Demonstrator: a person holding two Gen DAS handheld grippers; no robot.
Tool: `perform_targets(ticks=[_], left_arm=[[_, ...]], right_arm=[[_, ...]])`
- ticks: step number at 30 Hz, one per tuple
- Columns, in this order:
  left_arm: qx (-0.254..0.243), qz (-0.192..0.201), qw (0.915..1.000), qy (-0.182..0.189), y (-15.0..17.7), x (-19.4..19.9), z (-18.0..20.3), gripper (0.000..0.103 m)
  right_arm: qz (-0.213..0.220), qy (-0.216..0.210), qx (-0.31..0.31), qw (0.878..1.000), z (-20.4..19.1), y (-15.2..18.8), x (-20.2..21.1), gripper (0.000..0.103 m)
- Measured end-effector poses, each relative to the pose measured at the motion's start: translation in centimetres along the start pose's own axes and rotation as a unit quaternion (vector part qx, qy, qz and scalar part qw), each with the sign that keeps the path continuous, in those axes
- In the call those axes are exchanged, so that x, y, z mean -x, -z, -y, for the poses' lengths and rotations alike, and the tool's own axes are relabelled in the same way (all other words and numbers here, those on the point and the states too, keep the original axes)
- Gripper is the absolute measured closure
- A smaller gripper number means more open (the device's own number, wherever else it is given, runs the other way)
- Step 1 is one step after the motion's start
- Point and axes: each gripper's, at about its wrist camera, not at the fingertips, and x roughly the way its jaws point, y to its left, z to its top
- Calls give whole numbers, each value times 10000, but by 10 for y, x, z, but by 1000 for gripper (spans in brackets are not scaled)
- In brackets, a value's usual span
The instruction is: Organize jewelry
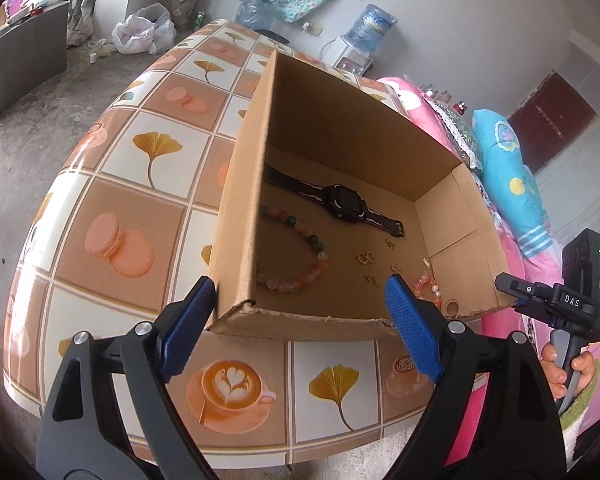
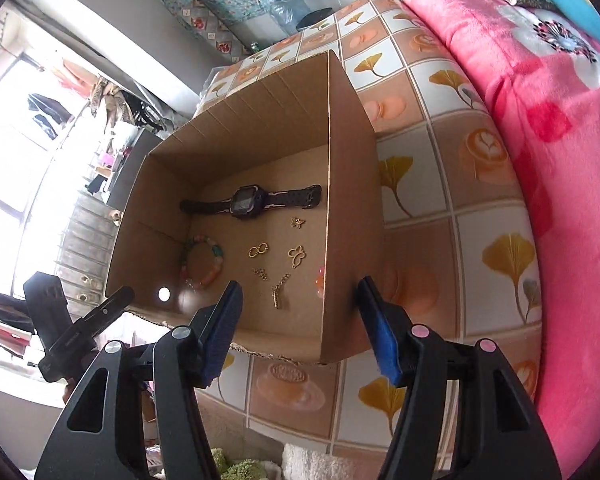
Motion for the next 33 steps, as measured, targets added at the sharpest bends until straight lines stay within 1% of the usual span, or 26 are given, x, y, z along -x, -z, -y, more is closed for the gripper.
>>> perform_targets(ticks=[5, 7, 12, 15, 18, 19, 21, 24, 26, 27, 28, 29, 30, 31, 32, 33], left_arm=[[24, 27, 9999, -106, 21, 19, -3, 21], [15, 62, 9999, -110, 27, 23, -4, 21], [-128, 177, 9997, -130, 35, 27, -3, 21], [-350, 438, 9979, -322, 41, 40, 3, 21], [-682, 852, 9927, -515, 53, 64, 11, 19], [-783, 972, 9903, -612, 59, 73, 14, 19], [-958, 1098, 9868, -713, 69, 86, 20, 14], [-1199, 1206, 9819, -838, 84, 100, 31, 12], [-1259, 1313, 9779, -1033, 90, 108, 40, 11], [-1253, 1371, 9763, -1112, 92, 111, 44, 10], [-1242, 1430, 9749, -1168, 92, 114, 48, 9], [-1237, 1485, 9739, -1193, 92, 116, 51, 9], [-1249, 1541, 9717, -1283, 93, 118, 55, 9], [-1268, 1603, 9681, -1450, 93, 119, 60, 9], [-1287, 1683, 9648, -1560, 93, 120, 64, 9], [-1319, 1767, 9614, -1645, 94, 119, 68, 9]], right_arm=[[-23, -126, -36, 9999, -4, 26, 9, 44], [-17, -118, 26, 9999, -6, 33, 11, 42], [128, -148, -31, 9998, -4, 42, 13, 41], [302, -218, -155, 9992, -2, 48, 20, 41], [687, 25, -115, 9976, -1, 64, 37, 30], [823, 144, -59, 9965, -2, 71, 43, 29], [1050, 443, 87, 9934, -7, 86, 54, 28], [1469, 953, 555, 9830, -24, 110, 69, 27], [1993, 1181, 994, 9677, -43, 128, 85, 20], [2263, 1259, 1133, 9592, -52, 135, 93, 9], [2642, 1332, 1260, 9469, -62, 144, 103, 6], [2934, 1366, 1363, 9363, -69, 151, 109, 6], [3234, 1438, 1519, 9228, -78, 158, 114, 6], [3378, 1493, 1620, 9151, -85, 162, 116, 6], [3463, 1534, 1709, 9096, -91, 164, 115, 6], [3449, 1562, 1787, 9081, -95, 165, 112, 6]])
